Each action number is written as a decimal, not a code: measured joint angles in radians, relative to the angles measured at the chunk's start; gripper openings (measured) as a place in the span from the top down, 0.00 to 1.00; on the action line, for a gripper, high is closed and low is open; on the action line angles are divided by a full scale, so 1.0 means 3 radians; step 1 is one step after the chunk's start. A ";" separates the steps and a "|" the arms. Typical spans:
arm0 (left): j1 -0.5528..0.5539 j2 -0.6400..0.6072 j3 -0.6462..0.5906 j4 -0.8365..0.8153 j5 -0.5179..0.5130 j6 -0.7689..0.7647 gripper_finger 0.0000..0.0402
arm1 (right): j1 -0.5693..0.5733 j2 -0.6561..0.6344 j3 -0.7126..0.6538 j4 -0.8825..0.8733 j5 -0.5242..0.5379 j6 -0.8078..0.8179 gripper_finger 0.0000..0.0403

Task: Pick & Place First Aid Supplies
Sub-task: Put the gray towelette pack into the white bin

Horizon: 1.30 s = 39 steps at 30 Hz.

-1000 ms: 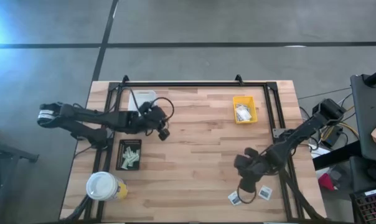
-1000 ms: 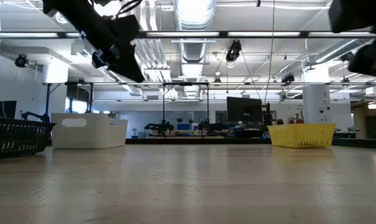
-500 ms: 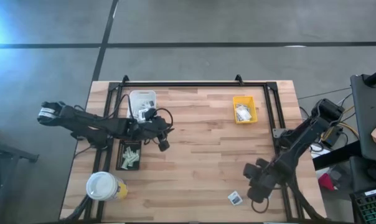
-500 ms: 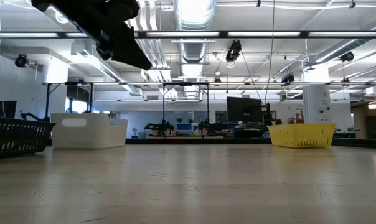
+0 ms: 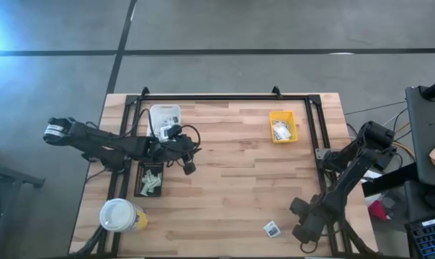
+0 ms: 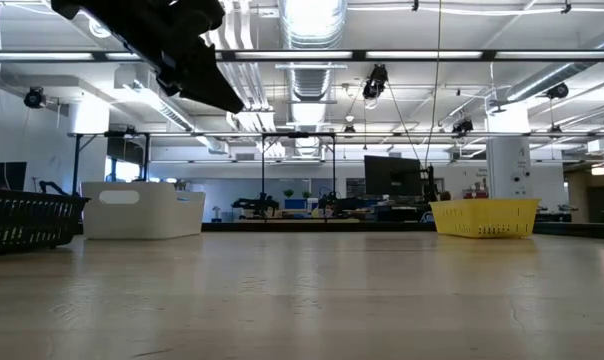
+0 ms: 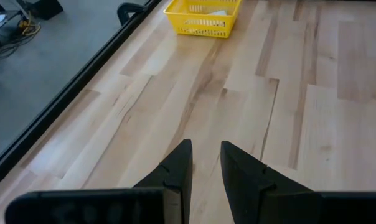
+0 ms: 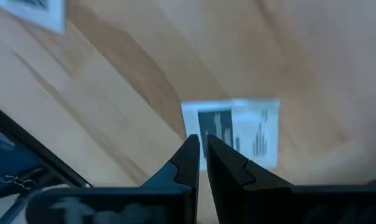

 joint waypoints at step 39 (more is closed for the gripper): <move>0.0001 0.0000 -0.0009 -0.0001 0.0004 -0.0008 0.81 | -0.0961 0.0491 -0.0015 -0.0006 0.0627 -0.1428 0.93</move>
